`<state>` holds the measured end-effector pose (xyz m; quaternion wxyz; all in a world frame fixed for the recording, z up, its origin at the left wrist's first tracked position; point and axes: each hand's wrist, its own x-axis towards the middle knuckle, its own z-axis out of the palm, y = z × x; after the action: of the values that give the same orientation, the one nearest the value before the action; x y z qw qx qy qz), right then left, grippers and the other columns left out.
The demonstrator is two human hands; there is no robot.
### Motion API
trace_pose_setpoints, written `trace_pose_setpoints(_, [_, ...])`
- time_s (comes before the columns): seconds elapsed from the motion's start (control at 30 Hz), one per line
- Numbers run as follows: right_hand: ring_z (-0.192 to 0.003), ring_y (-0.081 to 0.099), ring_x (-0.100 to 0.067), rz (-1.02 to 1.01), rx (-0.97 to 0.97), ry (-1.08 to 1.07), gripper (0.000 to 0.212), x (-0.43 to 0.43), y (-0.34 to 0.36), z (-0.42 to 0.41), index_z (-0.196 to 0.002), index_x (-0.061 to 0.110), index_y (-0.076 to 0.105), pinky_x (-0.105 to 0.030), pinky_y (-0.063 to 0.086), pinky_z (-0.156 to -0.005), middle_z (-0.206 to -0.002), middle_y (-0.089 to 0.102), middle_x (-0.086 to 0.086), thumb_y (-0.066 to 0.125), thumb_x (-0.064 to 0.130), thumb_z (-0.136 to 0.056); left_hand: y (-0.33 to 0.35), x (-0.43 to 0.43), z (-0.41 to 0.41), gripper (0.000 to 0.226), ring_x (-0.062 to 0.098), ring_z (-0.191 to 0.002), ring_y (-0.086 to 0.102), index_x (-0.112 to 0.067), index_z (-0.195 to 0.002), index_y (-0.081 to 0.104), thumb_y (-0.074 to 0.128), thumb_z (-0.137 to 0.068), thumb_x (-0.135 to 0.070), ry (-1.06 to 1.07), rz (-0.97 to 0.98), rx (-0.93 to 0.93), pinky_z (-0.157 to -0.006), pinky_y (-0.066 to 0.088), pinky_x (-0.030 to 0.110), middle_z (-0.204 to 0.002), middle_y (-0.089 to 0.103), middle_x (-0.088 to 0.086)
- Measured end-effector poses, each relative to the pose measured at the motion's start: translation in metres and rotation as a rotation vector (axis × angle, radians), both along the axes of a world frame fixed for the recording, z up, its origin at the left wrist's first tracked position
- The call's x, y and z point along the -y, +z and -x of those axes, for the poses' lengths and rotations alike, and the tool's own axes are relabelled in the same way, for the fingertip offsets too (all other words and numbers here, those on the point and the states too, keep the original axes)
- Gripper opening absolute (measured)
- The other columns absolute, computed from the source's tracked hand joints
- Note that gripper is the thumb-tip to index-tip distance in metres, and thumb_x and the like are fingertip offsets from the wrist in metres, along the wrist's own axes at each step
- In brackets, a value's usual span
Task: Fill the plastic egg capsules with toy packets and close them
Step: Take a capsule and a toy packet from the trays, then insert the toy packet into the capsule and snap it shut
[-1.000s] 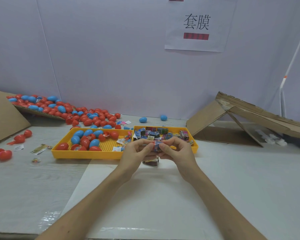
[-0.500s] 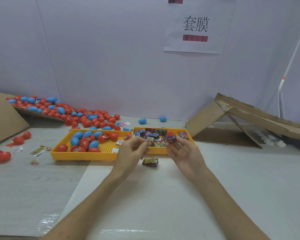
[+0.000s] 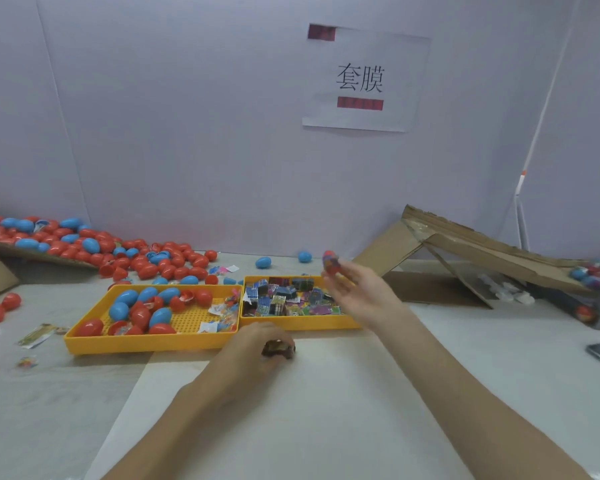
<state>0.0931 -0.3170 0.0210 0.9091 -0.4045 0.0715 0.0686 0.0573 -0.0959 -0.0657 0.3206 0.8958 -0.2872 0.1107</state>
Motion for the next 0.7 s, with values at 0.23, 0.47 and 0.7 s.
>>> trace_pose_setpoints(0.23, [-0.118,0.061,-0.041,-0.206,0.11,-0.175,0.041,0.064,0.055,-0.024,-0.14,0.001,0.039,-0.047,0.053,-0.096,-0.137,0.052,-0.03,0.043,0.024,-0.106,-0.002,-0.001,-0.003,0.037,0.008,-0.109,0.061,-0.022,-0.12,0.073,0.068,-0.089,-0.002,0.045,-0.028,-0.028,-0.087,0.048,0.013,-0.118,0.068,-0.01])
trace_pose_setpoints(0.47, [-0.054,0.058,-0.012,0.693,0.381,-0.213,0.027,0.0,-0.041,0.024,-0.086,0.011,0.072,-0.022,0.048,-0.052,-0.071,0.068,-0.004,0.052,-0.001,-0.098,-0.007,-0.002,-0.002,0.053,0.006,-0.113,0.058,-0.032,-0.138,0.055,0.068,-0.092,-0.009,0.103,-0.012,-0.086,-0.093,0.051,0.023,-0.121,0.064,-0.016])
trace_pose_setpoints(0.7, [-0.086,0.055,-0.003,1.301,0.774,0.111,0.035,-0.026,-0.082,0.045,-0.095,0.021,0.077,-0.009,0.039,-0.072,-0.097,0.064,0.005,0.06,-0.004,-0.077,-0.008,-0.001,-0.005,0.066,0.002,-0.103,0.064,-0.032,-0.145,0.04,0.068,-0.091,-0.005,0.06,0.034,-0.145,-0.079,0.047,0.008,-0.105,0.067,-0.022])
